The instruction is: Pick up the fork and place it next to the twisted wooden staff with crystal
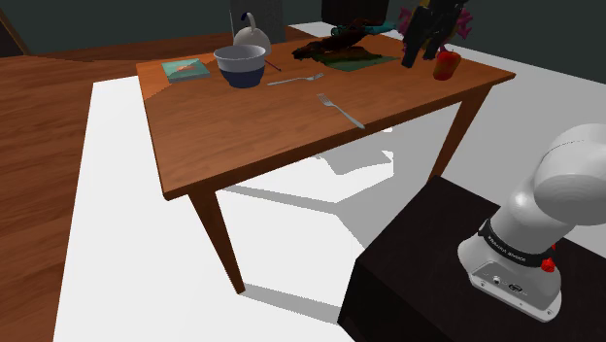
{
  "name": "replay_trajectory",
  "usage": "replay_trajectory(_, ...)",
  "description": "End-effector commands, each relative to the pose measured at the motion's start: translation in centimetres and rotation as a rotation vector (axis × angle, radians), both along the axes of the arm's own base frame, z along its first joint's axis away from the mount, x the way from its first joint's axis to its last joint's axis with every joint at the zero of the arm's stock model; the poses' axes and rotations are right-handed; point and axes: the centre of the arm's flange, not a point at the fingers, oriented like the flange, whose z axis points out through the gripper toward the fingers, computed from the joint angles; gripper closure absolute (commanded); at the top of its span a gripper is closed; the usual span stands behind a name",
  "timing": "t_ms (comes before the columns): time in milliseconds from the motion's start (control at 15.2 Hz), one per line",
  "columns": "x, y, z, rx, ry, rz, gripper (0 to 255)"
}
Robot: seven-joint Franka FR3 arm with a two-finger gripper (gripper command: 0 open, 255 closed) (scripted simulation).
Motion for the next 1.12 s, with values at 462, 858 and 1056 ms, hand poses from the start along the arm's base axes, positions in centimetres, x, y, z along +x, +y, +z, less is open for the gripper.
replay_trajectory(462, 8.1, -0.7, -4.6, 0.0, 0.013, -0.06, 0)
replay_trajectory(858, 15.0, -1.7, -8.7, 0.001, 0.025, -0.111, 0)
replay_trajectory(1056, 18.4, -2.3, -10.8, 0.001, 0.031, -0.136, 0)
